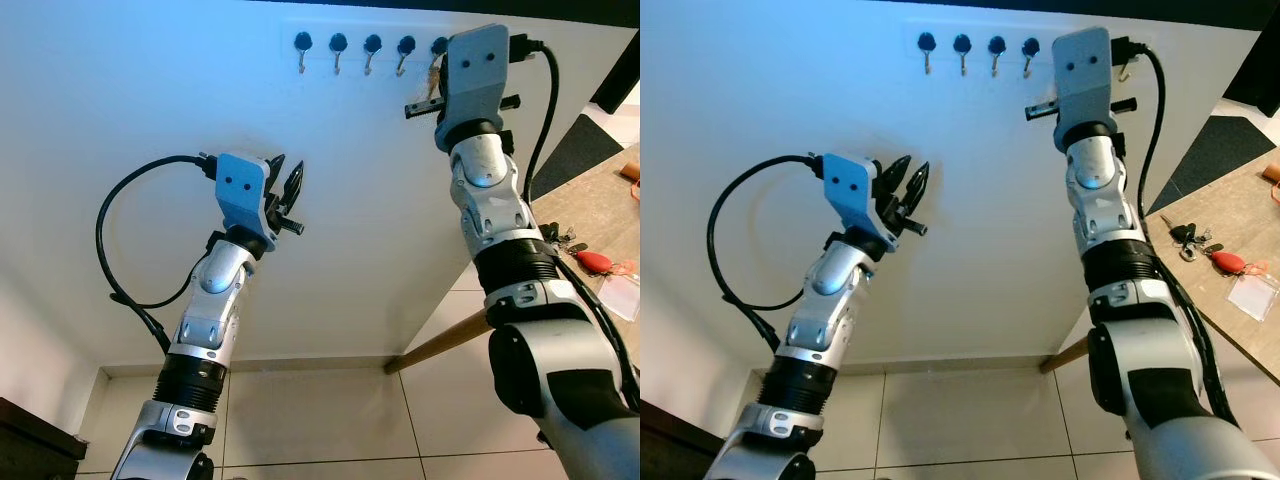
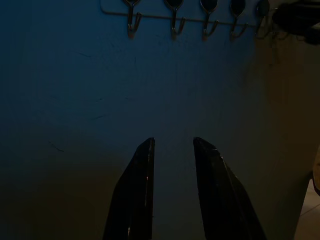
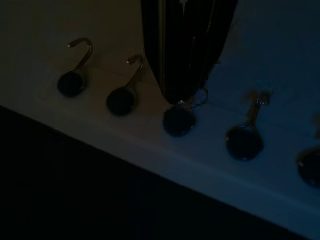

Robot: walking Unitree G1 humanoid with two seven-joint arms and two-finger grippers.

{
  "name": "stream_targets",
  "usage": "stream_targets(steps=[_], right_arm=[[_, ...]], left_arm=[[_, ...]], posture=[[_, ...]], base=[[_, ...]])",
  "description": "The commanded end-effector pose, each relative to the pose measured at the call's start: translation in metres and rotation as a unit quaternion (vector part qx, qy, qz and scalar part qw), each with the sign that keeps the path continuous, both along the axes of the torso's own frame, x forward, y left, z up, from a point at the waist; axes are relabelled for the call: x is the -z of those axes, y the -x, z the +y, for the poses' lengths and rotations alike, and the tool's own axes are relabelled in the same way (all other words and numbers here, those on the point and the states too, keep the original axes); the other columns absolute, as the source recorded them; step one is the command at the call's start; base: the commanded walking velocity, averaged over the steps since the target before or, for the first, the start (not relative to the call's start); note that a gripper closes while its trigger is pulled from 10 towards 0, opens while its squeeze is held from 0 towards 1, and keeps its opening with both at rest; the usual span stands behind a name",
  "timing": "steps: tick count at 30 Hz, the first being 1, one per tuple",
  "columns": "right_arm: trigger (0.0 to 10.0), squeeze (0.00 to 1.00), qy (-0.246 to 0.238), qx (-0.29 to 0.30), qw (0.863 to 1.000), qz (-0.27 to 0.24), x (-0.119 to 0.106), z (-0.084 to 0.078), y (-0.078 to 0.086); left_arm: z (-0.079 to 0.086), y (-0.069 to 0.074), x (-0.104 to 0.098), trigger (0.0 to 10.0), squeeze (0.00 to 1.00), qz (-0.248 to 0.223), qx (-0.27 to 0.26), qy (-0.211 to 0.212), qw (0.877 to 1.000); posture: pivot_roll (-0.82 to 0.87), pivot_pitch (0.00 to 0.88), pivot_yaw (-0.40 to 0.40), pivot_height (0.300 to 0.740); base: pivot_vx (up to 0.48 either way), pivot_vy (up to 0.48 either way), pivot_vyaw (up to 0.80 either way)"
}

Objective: Hang keys on a hook

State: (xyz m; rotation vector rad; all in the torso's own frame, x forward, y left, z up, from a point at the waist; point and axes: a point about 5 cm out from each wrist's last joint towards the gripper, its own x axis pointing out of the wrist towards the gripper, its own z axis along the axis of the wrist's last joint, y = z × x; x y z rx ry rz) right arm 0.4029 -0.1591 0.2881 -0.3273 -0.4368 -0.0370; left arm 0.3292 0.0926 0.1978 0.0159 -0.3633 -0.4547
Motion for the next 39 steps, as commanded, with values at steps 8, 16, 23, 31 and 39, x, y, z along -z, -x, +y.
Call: stream_targets(steps=[8, 16, 23, 31, 39], right_arm=[[10.0, 0.0, 0.006, 0.003, 1.0, 0.017, 0.005, 0.0, -0.002], [10.0, 0.0, 0.002, 0.004, 1.0, 0.017, 0.006, -0.001, -0.001], [10.0, 0.0, -0.028, -0.017, 0.998, -0.056, -0.016, 0.001, 0.01], [10.0, 0.0, -0.028, -0.022, 0.998, -0.048, -0.01, 0.004, 0.014], [10.0, 0.0, -0.03, 0.013, 0.999, 0.006, 0.011, -0.005, 0.013]], left_arm=[[-0.002, 0.003, 0.004, 10.0, 0.0, 0.008, 0.007, 0.001, 1.0], [-0.003, 0.003, 0.004, 10.0, 0.0, 0.01, 0.011, -0.001, 1.0], [-0.002, 0.004, 0.003, 10.0, 0.0, 0.008, 0.011, 0.002, 1.0], [-0.003, 0.004, 0.003, 10.0, 0.0, 0.009, 0.013, 0.002, 1.0], [-0.004, 0.004, 0.004, 10.0, 0.0, 0.011, 0.017, 0.001, 1.0]], posture=[[0.06, 0.048, -0.085, 0.74], [0.06, 0.05, -0.081, 0.74], [0.06, 0.05, -0.082, 0.74], [0.06, 0.052, -0.082, 0.74], [0.06, 0.048, -0.079, 0.74]], base=[[0.0, 0.0, 0.0], [0.0, 0.0, 0.0], [0.0, 0.0, 0.0], [0.0, 0.0, 0.0], [0.0, 0.0, 0.0]])
